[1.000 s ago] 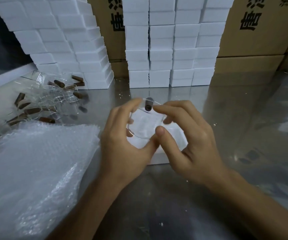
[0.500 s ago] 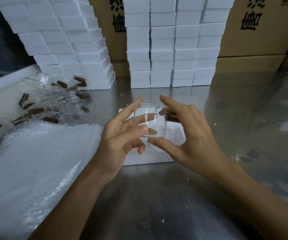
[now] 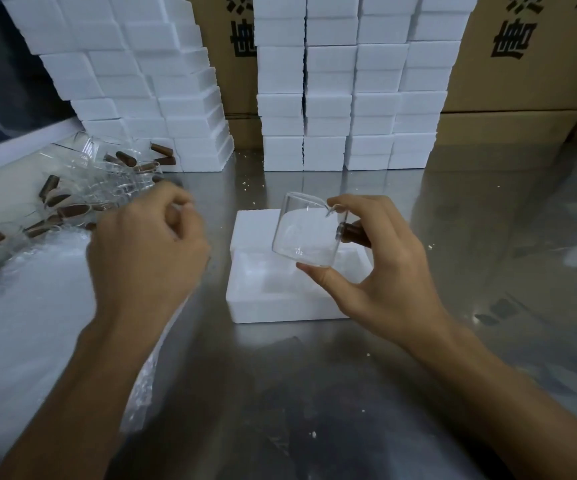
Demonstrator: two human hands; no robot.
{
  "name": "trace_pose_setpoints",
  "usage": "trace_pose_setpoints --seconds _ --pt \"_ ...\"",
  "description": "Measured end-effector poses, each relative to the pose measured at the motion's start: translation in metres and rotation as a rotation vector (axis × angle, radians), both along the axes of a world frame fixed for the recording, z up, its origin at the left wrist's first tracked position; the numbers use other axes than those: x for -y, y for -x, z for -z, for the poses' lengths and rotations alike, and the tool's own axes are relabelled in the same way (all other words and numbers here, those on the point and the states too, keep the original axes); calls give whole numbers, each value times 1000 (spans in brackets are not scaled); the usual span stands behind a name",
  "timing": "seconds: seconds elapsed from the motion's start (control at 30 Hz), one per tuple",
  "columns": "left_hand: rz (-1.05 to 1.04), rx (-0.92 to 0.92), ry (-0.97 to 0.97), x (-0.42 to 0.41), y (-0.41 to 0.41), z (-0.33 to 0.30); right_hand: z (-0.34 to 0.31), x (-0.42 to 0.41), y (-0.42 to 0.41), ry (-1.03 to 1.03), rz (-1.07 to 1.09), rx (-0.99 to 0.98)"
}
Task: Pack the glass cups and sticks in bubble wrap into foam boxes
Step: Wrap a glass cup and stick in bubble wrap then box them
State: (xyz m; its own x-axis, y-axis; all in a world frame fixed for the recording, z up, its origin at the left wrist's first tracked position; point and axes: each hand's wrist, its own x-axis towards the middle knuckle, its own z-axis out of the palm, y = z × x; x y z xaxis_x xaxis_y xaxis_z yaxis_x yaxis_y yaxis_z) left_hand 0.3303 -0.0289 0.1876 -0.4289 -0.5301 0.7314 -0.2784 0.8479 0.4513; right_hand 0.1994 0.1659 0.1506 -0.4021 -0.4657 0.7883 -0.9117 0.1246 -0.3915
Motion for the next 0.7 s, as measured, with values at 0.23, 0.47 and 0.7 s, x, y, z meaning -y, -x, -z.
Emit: trace_pose_setpoints --seconds 0.23,0.47,0.7 --pt "-378 446 -302 28 -9 8 0 -1 0 32 10 3" --pt "-399 710 -331 32 -2 13 0 -2 -2 40 29 10" --pt "-409 533 -260 27 -6 9 -1 -3 -1 44 33 11"
